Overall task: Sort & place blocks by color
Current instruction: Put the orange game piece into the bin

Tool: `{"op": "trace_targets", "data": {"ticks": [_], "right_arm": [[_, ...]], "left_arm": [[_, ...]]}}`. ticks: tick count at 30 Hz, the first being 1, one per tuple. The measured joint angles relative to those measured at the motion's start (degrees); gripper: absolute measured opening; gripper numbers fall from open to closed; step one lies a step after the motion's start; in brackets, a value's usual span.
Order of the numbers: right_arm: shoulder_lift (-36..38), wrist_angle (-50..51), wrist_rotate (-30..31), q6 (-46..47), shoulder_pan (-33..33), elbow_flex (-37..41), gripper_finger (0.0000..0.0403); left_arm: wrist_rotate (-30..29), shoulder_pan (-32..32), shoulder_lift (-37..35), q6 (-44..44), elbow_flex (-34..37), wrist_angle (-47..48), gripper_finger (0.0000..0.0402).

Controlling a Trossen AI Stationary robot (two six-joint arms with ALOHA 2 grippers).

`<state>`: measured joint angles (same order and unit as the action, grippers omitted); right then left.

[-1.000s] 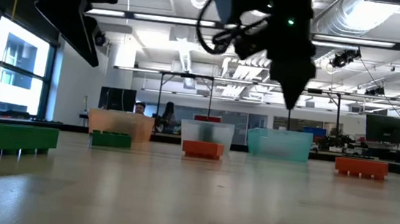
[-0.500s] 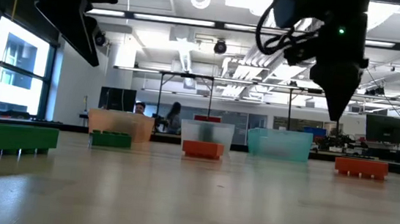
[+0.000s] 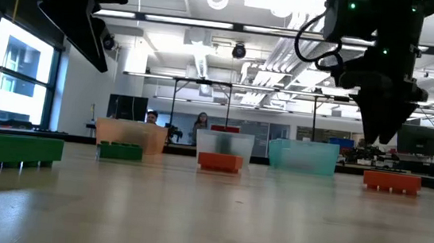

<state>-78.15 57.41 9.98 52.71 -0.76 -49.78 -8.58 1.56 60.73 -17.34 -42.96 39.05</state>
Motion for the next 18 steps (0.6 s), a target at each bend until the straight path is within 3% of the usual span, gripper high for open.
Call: {"op": "trace_targets", "data": {"ticks": [13, 18], "right_arm": [[-0.30, -6.09, -7.11, -0.65, -0.54, 5.21, 0.0219], [-0.29, -8.30, -7.26, -0.23, -0.35, 7.36, 0.0230]], "left_arm": [[-0.54, 0.00, 0.00, 0.00, 0.00, 0.00, 0.0227], [-1.09, 0.00, 0.00, 0.00, 0.00, 0.00, 0.0227]]}}
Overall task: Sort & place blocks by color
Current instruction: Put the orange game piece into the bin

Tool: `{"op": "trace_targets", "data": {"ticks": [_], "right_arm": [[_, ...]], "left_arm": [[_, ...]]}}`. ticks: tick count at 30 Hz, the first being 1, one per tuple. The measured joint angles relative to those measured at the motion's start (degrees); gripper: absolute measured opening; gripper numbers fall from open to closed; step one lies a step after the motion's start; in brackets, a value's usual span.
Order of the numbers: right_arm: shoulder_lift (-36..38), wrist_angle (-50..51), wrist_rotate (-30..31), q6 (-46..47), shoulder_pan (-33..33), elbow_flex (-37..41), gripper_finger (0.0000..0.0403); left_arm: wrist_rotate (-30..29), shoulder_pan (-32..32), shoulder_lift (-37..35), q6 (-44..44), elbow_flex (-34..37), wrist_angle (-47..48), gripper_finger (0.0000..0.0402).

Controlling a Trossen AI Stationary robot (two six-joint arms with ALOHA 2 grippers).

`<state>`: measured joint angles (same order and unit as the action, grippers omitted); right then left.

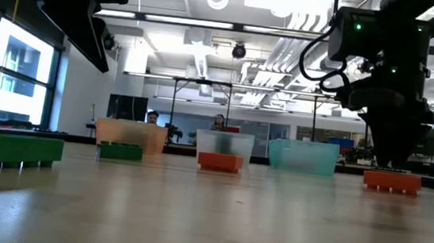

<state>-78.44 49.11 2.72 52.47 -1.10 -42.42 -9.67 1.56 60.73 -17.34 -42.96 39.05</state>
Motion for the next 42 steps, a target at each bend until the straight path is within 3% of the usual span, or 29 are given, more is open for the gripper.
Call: {"op": "trace_targets", "data": {"ticks": [12, 22, 26, 31, 42], "right_arm": [[-0.16, -2.01, 0.02, 0.19, 0.00, 1.14, 0.0234], [-9.16, -4.26, -2.89, -0.01, 0.00, 0.86, 0.0232], [-10.57, -4.71, -3.48, 0.01, 0.00, 0.81, 0.0203], [-9.89, -5.15, -3.61, 0.08, 0.02, 0.17, 0.0109], [-7.31, -5.16, 3.90, -4.95, -2.43, -7.95, 0.0108]], "left_arm": [[0.00, 0.00, 0.00, -0.02, 0.00, 0.00, 0.0227], [0.02, -0.02, 0.00, -0.02, 0.02, -0.09, 0.0227], [0.04, 0.00, 0.00, -0.02, 0.02, -0.07, 0.0227], [-0.02, -0.01, 0.00, -0.01, 0.02, -0.09, 0.0227], [-2.17, -0.03, 0.00, -0.02, 0.02, -0.26, 0.0227]]}}
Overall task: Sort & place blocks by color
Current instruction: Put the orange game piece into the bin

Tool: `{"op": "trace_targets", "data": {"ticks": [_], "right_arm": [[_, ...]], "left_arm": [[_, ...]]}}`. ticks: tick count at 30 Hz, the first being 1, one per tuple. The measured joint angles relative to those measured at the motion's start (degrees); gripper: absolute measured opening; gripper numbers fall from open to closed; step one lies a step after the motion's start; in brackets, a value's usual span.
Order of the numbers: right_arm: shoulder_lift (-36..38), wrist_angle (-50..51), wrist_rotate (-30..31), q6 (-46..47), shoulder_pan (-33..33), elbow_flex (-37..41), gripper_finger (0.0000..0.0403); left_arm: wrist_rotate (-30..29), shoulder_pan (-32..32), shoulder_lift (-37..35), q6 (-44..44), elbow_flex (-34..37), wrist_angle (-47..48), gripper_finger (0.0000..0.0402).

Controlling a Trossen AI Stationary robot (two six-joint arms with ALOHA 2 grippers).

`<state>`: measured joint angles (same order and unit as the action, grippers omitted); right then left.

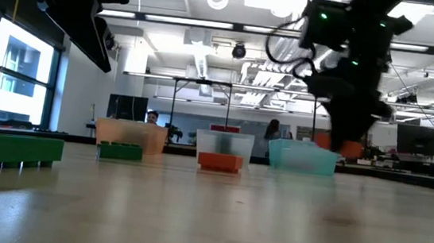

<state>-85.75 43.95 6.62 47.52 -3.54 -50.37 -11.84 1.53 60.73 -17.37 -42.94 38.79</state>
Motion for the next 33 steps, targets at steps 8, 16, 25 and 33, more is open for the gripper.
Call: {"op": "trace_targets", "data": {"ticks": [8, 16, 25, 33], "right_arm": [[-0.05, 0.11, 8.33, -12.37, -8.10, -11.78, 0.0108], [0.00, -2.35, 18.03, -24.62, -17.03, -19.31, 0.0108], [-1.79, -6.88, 13.10, -27.03, -26.77, -15.71, 0.0108], [-5.85, -6.78, 6.01, -26.85, -30.83, -12.41, 0.0108]], "left_arm": [[-2.02, 0.01, 0.00, 0.02, 0.00, -0.09, 0.0227], [-2.48, 0.01, 0.00, 0.00, 0.00, -0.11, 0.0227], [-2.85, 0.04, 0.00, -0.46, 0.00, -1.86, 0.0227], [-3.77, -0.35, 0.00, -0.46, 0.00, -6.05, 0.0227]]}}
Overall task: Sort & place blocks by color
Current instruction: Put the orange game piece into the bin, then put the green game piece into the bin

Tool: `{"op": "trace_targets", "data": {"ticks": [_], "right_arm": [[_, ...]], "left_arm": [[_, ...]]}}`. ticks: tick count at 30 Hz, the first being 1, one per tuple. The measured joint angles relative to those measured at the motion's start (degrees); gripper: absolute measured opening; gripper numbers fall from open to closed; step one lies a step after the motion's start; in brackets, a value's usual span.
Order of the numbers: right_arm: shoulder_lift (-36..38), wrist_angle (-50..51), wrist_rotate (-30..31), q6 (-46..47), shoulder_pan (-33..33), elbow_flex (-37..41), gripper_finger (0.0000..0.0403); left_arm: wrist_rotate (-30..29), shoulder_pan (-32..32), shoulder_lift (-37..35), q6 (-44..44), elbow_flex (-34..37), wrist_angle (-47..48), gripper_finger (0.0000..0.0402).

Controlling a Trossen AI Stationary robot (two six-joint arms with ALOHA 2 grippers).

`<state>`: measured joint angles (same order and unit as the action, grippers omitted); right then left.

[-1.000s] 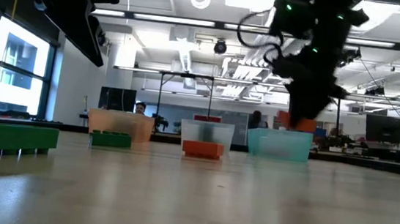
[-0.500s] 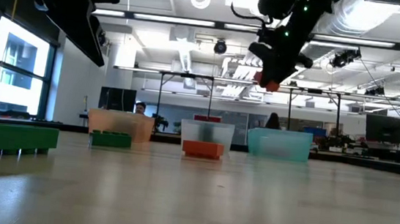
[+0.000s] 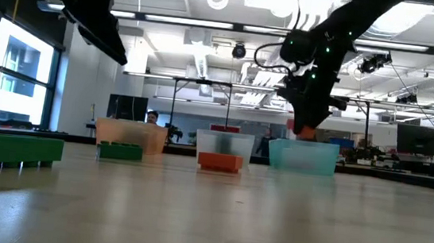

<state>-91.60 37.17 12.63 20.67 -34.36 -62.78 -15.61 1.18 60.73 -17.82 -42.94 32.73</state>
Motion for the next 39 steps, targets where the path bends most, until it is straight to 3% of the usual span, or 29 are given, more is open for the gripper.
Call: {"op": "trace_targets", "data": {"ticks": [5, 12, 15, 31, 39], "right_arm": [[-1.59, -0.18, -0.25, 0.20, -0.45, -0.02, 0.0112], [-0.96, -0.72, 1.23, 0.25, -0.44, -0.07, 0.0239], [-0.77, -0.67, 0.88, 0.13, -0.53, -0.07, 0.0264], [2.98, -1.68, 0.92, -1.66, 0.81, -0.09, 0.0263], [5.59, -1.90, 1.35, -1.66, 0.78, -0.11, 0.0263]], "left_arm": [[0.00, -1.62, 0.60, 0.18, 0.00, 0.28, 0.0227], [4.18, -4.32, 2.82, 0.44, 0.00, 0.09, 0.0227], [4.92, -5.16, 3.84, 0.43, 0.01, 0.04, 0.0227], [6.64, -8.43, 10.56, -1.51, 0.00, 0.01, 0.0227], [8.44, -13.43, 11.71, -2.88, 0.00, -1.02, 0.0227]]}}
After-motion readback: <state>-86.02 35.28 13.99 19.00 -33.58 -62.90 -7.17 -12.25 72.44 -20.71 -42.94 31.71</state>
